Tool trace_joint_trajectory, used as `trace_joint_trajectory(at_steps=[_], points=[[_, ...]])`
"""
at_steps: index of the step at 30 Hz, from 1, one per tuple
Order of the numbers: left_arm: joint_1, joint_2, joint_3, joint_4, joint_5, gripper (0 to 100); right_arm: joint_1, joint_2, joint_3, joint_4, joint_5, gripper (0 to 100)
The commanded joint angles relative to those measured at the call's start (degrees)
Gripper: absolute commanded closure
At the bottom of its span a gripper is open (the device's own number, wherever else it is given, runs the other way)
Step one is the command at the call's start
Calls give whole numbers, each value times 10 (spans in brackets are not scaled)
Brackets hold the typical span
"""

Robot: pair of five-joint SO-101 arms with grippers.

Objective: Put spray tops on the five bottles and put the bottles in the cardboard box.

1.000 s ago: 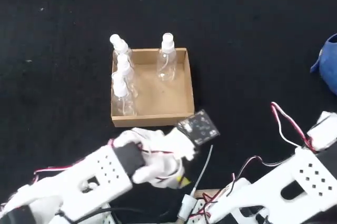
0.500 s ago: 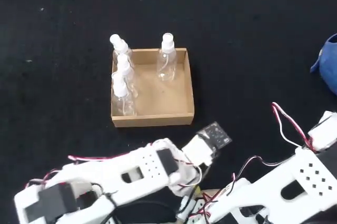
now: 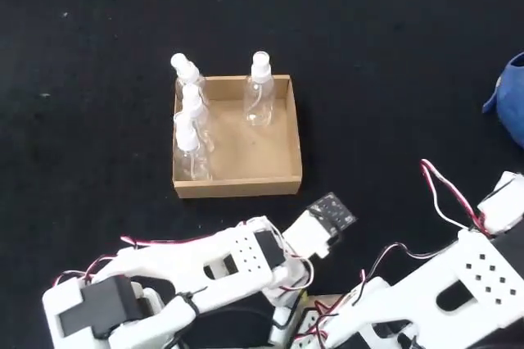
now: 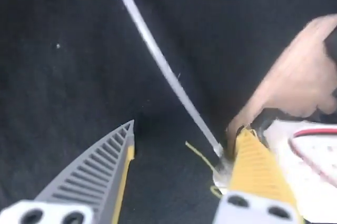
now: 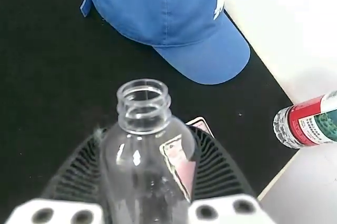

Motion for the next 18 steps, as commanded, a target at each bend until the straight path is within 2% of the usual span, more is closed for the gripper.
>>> trace_joint_trajectory(at_steps=[1, 3, 8, 15, 18], points=[[-9, 1, 9, 1, -38, 899, -13, -14, -2, -16, -1, 987], [-11, 1, 2, 32, -54, 972, -13, -14, -2, -16, -1, 987], [-22, 1, -51, 171, -121, 972, -13, -14, -2, -16, -1, 987], [-143, 1, -121, 262, -279, 970, -13, -17, -2, -15, -1, 987], [-154, 1, -147, 302, -302, 967, -13, -17, -2, -16, -1, 987]])
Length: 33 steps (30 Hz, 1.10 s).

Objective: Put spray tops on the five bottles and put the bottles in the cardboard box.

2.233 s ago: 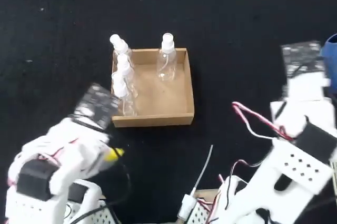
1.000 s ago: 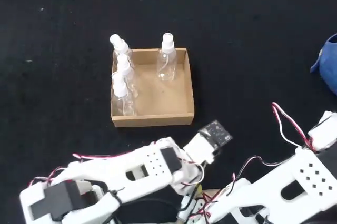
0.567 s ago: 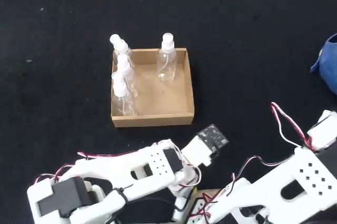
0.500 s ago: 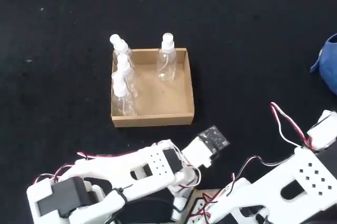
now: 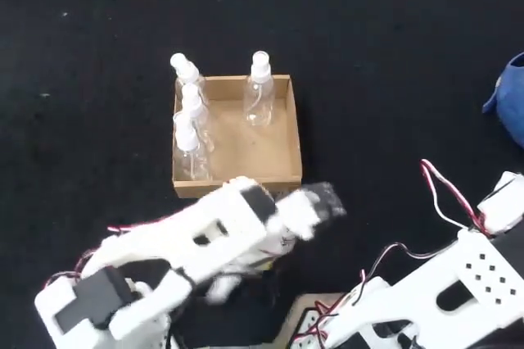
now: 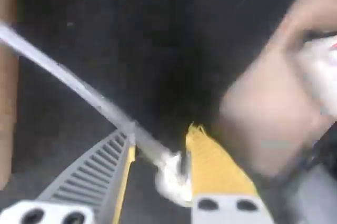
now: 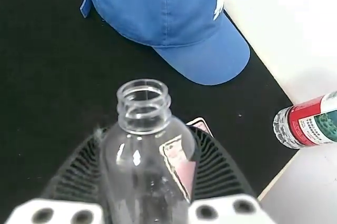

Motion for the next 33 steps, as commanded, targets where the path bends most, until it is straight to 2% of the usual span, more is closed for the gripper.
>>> trace_joint_trajectory(at_steps=[1, 3, 8, 15, 21, 26, 33], points=[[-36, 2, -51, 68, -45, 966, -13, -18, -2, -16, 0, 987], [-37, 2, -50, 81, -57, 955, -13, -18, -3, -16, 0, 987], [-54, 2, -19, 79, -72, 807, -13, -18, -4, -16, 0, 987], [-140, -20, -8, 115, -122, 823, -13, -18, -4, -16, 0, 987], [-207, -171, 87, 121, -199, 822, -13, -18, -4, -17, 1, 987], [-224, -298, 185, 120, -233, 821, -16, -18, -6, -17, 1, 987], [-220, -315, 223, 114, -248, 821, -58, -18, -2, -12, 0, 987]])
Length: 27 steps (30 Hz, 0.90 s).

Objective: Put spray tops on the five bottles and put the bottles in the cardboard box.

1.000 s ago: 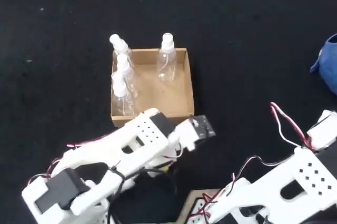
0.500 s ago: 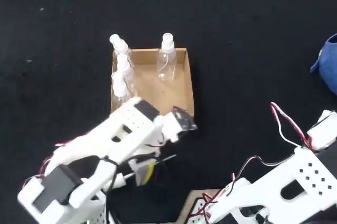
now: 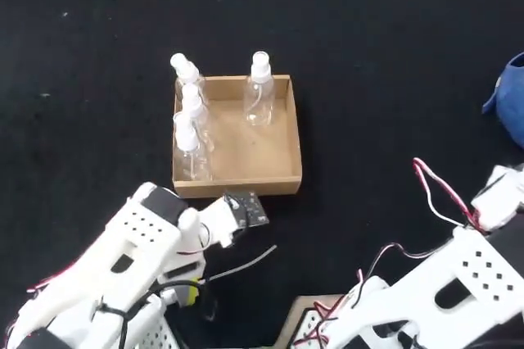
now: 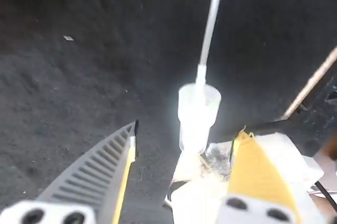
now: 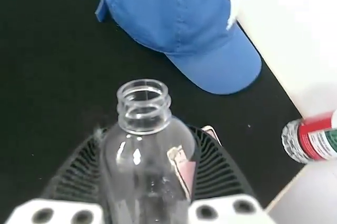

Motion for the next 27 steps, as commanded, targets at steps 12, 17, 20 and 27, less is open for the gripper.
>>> trace_joint_trajectory(at_steps=[12, 17, 20, 27], points=[[-3, -16, 123, -145, -8, 827, -22, -18, -6, -15, 0, 987], [-7, -22, 118, -142, 24, 920, -23, -18, -6, -15, 0, 987], [-8, -22, 113, -129, 23, 950, -23, -18, -6, -15, 0, 987], [-99, -23, -15, -2, -110, 970, -21, -18, -6, -16, 0, 987]])
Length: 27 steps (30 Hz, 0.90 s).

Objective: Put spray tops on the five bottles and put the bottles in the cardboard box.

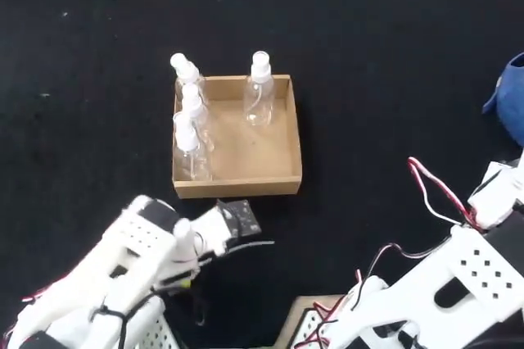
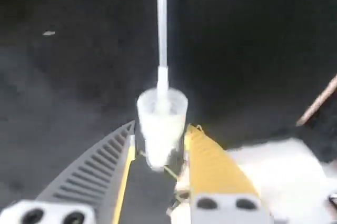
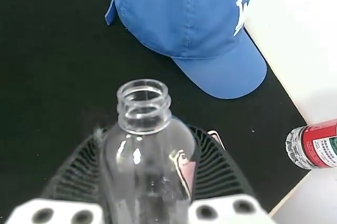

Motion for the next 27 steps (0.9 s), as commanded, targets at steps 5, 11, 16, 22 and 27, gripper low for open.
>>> trace_joint_trajectory(at_steps=[5, 11, 16, 22, 27], points=[[-239, -12, -249, 202, -312, 970, -12, -18, -6, -16, 0, 987], [-298, -5, -280, 222, -346, 969, -12, -18, -6, -15, 0, 987], [-148, -6, -204, 178, -186, 827, -13, -18, -7, -13, 0, 987], [-44, -10, -51, -39, -48, 800, -9, -18, -7, -15, 0, 987], [-42, -8, 1, -119, -12, 852, -9, -18, -6, -15, 17, 987]])
